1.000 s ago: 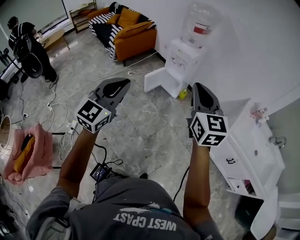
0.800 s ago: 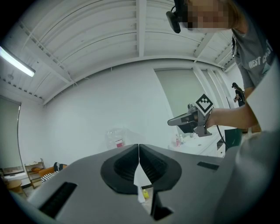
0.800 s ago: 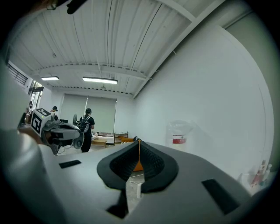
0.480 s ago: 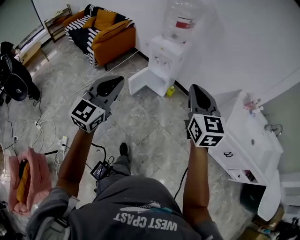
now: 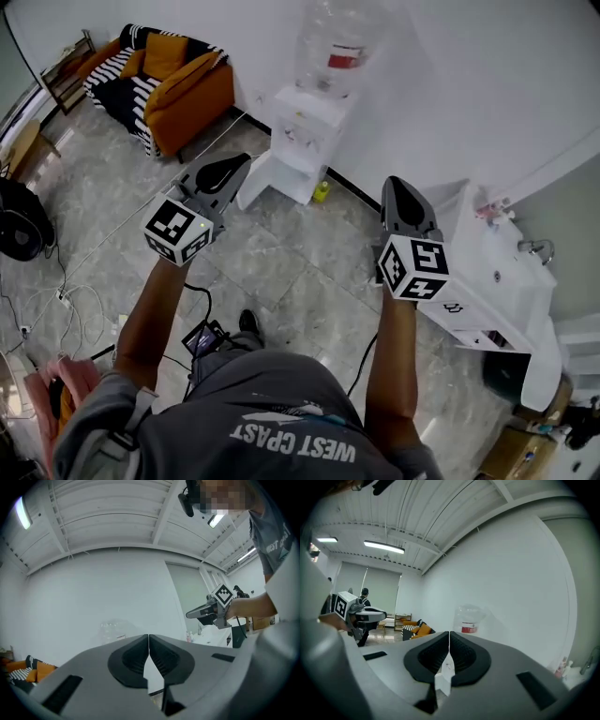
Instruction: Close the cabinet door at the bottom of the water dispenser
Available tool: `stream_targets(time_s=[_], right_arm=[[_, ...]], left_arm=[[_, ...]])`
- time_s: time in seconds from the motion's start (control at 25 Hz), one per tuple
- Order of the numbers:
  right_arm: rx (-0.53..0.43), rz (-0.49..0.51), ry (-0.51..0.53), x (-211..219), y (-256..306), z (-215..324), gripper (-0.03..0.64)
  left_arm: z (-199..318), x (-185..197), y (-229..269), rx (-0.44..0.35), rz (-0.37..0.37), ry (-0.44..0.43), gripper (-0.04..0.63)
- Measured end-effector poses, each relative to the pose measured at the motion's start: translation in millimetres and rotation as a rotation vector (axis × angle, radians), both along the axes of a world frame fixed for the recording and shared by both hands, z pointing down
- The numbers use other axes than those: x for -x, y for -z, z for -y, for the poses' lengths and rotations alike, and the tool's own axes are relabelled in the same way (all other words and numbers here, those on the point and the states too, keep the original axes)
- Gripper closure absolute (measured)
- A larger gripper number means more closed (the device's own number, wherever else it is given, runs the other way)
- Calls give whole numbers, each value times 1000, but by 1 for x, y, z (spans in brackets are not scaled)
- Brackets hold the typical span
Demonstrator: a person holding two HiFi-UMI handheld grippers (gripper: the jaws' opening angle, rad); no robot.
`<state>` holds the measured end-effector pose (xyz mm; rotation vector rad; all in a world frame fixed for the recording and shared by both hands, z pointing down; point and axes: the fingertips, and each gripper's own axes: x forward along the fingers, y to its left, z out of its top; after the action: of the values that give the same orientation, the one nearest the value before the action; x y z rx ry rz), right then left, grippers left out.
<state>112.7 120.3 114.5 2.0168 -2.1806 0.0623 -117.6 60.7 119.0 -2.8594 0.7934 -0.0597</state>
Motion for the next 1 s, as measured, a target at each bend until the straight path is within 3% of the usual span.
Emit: stream_targets(time_s=[0.52, 0.76, 1.0], right_arm=[[15, -12, -69, 9, -7, 92, 588], [23, -24, -32, 15, -16, 138, 588], [38, -6, 16, -4, -41, 205, 588]], left_arm=[[94, 26, -22, 38, -8, -40, 577], [133, 47, -31, 55, -13, 20, 577], [182, 49, -55, 88, 36, 95, 577]])
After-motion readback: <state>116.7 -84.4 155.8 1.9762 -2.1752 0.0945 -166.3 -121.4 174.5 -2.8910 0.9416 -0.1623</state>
